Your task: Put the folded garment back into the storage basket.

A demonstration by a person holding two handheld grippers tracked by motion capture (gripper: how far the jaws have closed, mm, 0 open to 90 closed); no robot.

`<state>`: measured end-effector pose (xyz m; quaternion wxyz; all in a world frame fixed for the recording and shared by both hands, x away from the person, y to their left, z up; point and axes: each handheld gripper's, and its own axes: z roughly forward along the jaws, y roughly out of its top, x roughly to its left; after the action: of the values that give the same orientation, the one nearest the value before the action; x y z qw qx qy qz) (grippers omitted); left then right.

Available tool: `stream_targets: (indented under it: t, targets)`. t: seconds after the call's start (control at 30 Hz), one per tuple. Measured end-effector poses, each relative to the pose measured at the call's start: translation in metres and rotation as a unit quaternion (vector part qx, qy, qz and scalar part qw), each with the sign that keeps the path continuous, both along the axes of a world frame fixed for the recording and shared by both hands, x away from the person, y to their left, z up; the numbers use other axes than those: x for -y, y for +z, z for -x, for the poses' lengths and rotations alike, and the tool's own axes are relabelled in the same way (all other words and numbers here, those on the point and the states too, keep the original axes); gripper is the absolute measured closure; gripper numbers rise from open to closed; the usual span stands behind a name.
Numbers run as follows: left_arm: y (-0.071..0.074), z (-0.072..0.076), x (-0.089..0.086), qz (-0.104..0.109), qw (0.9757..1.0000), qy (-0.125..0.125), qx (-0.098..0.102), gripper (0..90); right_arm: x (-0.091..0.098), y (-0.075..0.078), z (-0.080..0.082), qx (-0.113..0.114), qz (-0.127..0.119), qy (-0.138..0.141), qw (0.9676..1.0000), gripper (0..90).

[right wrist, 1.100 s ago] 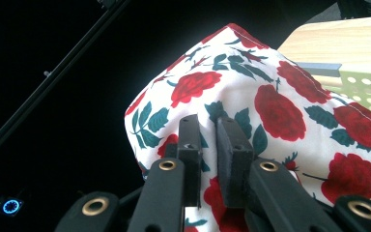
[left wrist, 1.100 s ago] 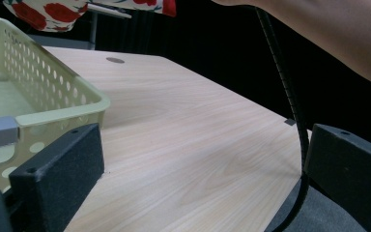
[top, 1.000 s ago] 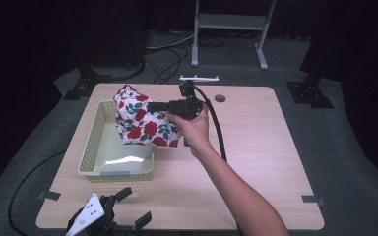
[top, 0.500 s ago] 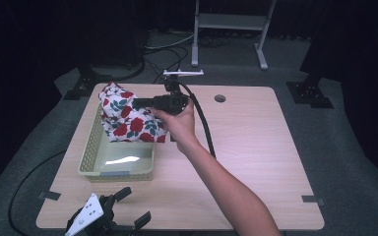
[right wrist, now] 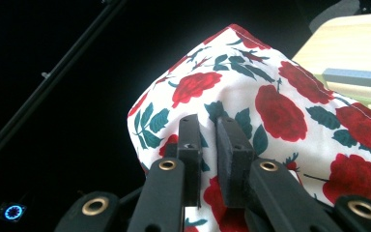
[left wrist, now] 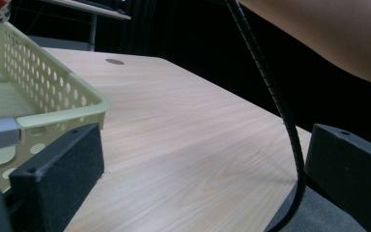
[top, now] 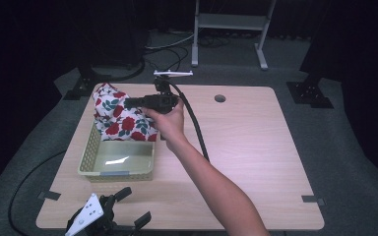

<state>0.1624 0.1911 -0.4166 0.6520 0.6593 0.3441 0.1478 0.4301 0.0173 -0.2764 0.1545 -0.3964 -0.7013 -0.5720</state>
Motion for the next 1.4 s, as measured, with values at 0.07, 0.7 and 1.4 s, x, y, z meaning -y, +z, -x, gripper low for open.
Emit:
stream_targets:
  t: [0.07,0.7,1.4]
  targets:
    - [0.0,0.0,0.0,0.001,1.0,0.0,0.0,0.0,-0.002,-0.003,-0.001,-0.005,0.003,-0.001,1.0,81.2]
    - [0.001,0.0,0.0,0.002,1.0,0.001,0.002,0.0,-0.02,-0.019,-0.006,-0.02,0.002,-0.006,0.9998,81.2]
    - [0.002,0.001,0.0,0.006,1.0,0.001,0.004,0.0,-0.037,-0.04,-0.008,-0.03,0.016,-0.006,0.9994,81.2]
